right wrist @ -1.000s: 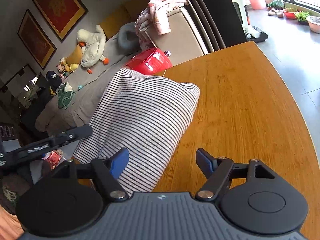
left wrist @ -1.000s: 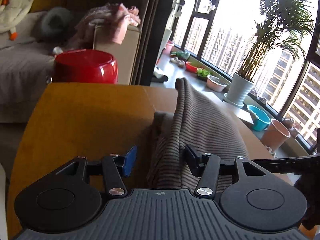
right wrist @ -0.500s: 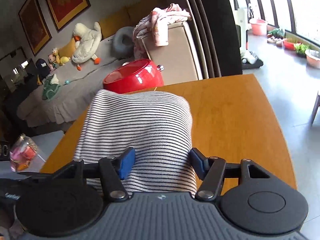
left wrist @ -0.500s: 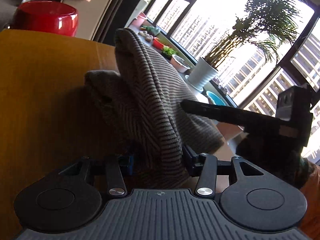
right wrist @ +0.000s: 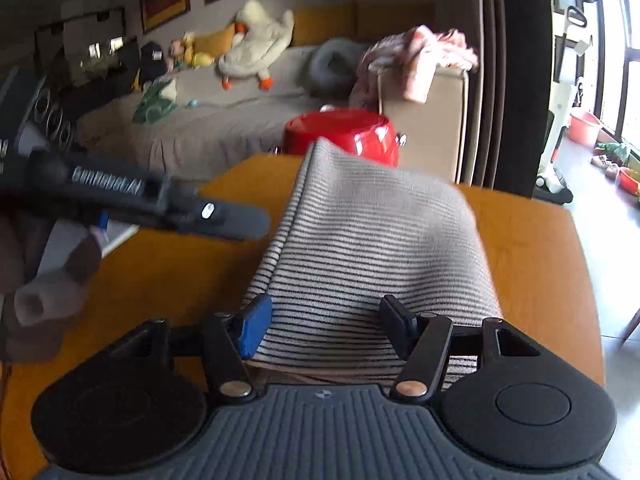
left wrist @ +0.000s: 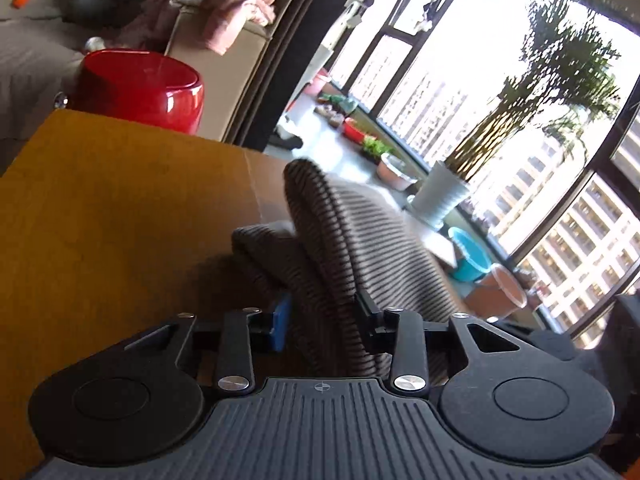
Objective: Fold clothes
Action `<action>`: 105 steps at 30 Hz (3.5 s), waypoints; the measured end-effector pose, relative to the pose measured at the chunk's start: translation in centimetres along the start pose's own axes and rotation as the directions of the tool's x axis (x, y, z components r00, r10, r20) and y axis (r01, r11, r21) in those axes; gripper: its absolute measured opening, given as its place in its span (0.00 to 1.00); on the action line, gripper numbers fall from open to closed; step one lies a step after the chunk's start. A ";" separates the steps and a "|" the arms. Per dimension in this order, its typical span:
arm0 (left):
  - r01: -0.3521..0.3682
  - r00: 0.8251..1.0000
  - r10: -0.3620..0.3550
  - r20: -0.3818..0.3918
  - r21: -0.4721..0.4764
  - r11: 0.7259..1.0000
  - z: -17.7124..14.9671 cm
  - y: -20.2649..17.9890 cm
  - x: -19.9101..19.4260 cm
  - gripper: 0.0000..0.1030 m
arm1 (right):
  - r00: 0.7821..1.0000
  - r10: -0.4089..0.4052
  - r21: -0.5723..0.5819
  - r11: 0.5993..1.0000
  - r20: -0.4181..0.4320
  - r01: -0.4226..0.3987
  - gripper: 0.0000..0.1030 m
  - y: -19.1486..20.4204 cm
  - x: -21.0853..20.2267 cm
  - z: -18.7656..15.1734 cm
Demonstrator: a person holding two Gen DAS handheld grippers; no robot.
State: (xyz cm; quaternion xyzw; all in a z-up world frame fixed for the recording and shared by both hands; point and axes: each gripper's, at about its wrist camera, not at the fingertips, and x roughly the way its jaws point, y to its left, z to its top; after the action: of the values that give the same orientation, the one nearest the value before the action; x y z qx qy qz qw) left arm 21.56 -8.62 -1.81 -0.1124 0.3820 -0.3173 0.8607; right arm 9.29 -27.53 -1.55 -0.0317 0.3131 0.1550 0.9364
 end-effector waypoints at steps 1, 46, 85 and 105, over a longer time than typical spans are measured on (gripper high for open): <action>-0.017 1.000 0.017 -0.021 -0.001 1.000 -0.4 0.4 0.5 0.26 | 1.000 -0.013 -0.041 0.999 0.004 0.013 0.60 0.6 -0.2 -0.1; -0.030 0.991 0.038 0.126 -0.065 0.997 1.1 0.4 -3.1 0.33 | 0.965 -0.250 -0.521 0.816 0.075 0.252 0.23 6.9 4.2 1.7; 0.069 0.997 -0.068 0.044 -0.016 0.997 2.3 0.2 2.8 0.10 | 1.000 -0.021 0.278 0.961 0.008 0.018 0.72 -5.2 0.1 -0.9; -0.088 0.992 0.082 0.099 0.054 0.995 0.3 -1.6 0.4 0.54 | 0.999 -0.035 0.321 0.947 0.028 0.024 0.94 -5.1 3.5 0.6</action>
State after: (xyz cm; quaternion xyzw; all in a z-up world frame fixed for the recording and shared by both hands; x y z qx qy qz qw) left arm 21.26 -10.12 -1.16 -0.0861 0.3348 -0.2856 0.8938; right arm 13.86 -31.29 -3.38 0.1185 0.3177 0.0885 0.9366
